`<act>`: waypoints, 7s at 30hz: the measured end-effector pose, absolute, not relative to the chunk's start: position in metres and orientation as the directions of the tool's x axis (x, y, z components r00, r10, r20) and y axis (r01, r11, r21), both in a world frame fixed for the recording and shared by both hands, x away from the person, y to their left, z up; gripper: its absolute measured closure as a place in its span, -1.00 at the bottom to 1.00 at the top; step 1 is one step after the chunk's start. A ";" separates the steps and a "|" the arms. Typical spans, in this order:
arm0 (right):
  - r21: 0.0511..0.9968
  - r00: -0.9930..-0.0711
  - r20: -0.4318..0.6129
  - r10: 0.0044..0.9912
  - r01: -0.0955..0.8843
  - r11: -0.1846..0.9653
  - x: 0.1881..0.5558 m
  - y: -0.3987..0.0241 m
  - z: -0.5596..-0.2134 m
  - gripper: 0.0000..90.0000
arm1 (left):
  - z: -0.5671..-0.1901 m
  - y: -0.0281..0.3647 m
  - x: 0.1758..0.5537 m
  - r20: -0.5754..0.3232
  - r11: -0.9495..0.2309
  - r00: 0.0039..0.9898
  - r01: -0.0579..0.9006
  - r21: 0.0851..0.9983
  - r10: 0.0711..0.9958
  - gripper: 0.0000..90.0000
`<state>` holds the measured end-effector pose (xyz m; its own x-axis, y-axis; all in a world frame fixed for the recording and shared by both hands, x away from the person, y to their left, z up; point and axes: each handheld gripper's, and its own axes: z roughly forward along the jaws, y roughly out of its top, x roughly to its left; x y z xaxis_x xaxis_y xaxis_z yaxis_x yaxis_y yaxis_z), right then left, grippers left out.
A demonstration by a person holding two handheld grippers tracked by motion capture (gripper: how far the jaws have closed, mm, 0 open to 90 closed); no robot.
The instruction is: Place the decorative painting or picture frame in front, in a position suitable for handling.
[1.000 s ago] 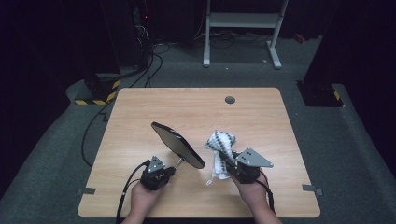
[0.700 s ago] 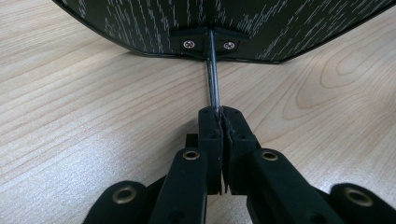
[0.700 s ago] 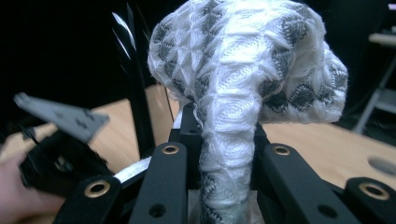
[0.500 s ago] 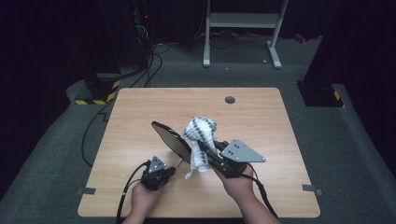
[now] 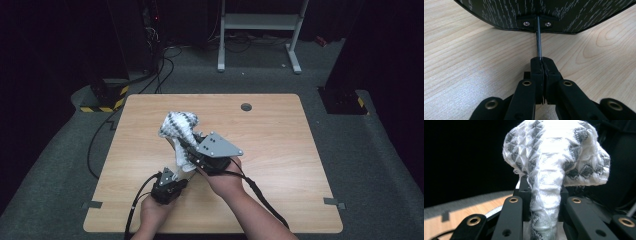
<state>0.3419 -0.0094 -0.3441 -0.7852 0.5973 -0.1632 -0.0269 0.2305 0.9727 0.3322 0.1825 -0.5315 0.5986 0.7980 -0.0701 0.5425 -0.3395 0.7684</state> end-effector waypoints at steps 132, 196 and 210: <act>0.951 -0.754 -0.009 0.657 0.197 0.239 0.313 -0.113 -0.454 0.80 | -0.531 0.178 0.329 -0.011 -0.380 0.609 0.509 0.772 0.793 0.97; 0.806 -0.737 -0.016 0.676 0.390 0.445 0.333 -0.091 -0.514 0.76 | -0.531 0.178 0.328 -0.007 -0.380 0.605 0.509 0.772 0.796 0.96; 0.792 -0.733 -0.007 0.680 0.411 0.451 0.340 -0.088 -0.519 0.75 | -0.531 0.177 0.328 0.003 -0.388 0.606 0.506 0.771 0.795 0.97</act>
